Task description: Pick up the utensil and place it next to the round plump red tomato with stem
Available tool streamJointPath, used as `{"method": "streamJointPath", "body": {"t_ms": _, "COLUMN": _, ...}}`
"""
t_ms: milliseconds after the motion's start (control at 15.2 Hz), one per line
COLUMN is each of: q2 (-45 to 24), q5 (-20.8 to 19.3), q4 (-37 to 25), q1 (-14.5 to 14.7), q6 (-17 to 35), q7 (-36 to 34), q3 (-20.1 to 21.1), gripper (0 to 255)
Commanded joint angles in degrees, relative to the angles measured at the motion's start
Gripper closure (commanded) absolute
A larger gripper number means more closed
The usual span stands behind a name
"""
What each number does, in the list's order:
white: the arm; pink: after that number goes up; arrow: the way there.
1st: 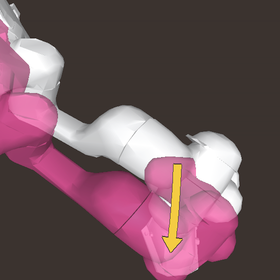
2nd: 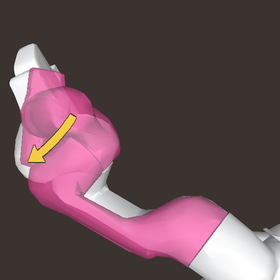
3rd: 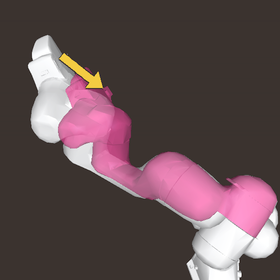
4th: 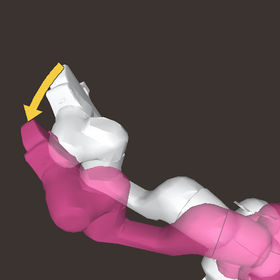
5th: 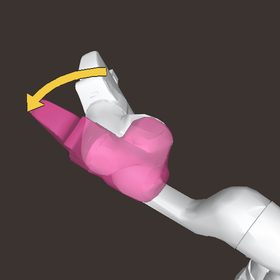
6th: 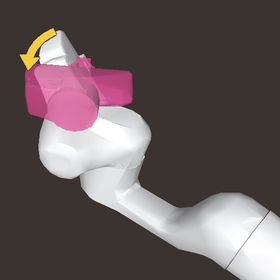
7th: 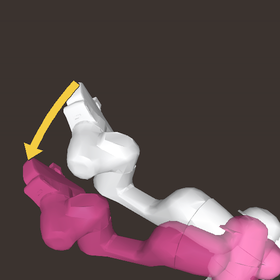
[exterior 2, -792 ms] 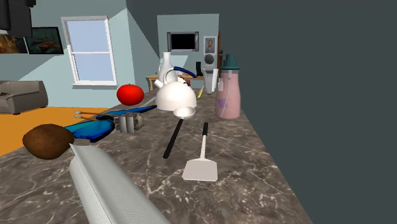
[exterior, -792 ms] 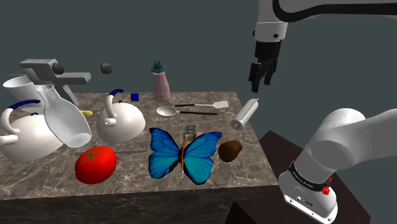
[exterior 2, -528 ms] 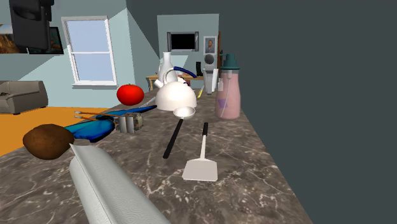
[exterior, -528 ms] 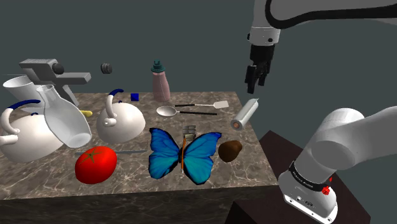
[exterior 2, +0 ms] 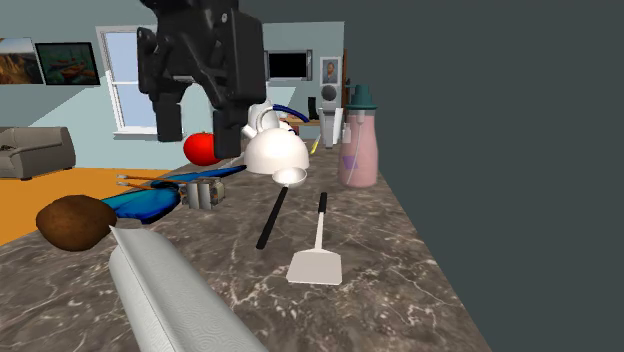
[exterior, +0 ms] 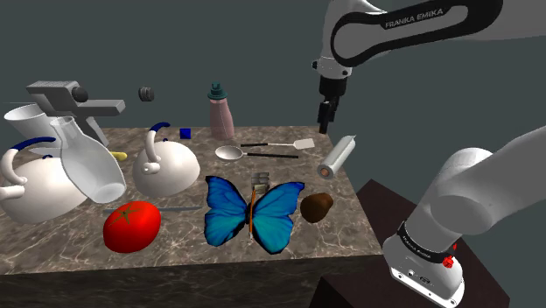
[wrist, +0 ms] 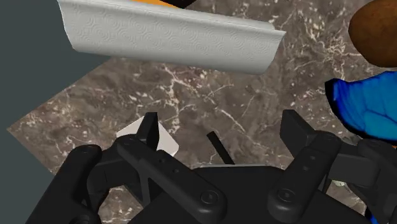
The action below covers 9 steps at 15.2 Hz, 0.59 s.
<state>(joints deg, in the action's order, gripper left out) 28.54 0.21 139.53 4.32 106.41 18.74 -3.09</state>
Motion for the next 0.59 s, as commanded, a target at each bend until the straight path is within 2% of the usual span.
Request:
{"method": "streamJointPath", "body": {"t_ms": 0, "q2": -4.18, "q5": -0.27, "q4": -1.27, "q1": 0.78, "q6": 3.98, "q7": 4.08, "q3": -0.89, "gripper": 0}}
{"method": "streamJointPath", "body": {"t_ms": 528, "q2": -20.29, "q5": 1.22, "q4": -8.33, "q1": 3.92, "q6": 16.67, "q7": 18.98, "q3": -2.58, "gripper": 0}}
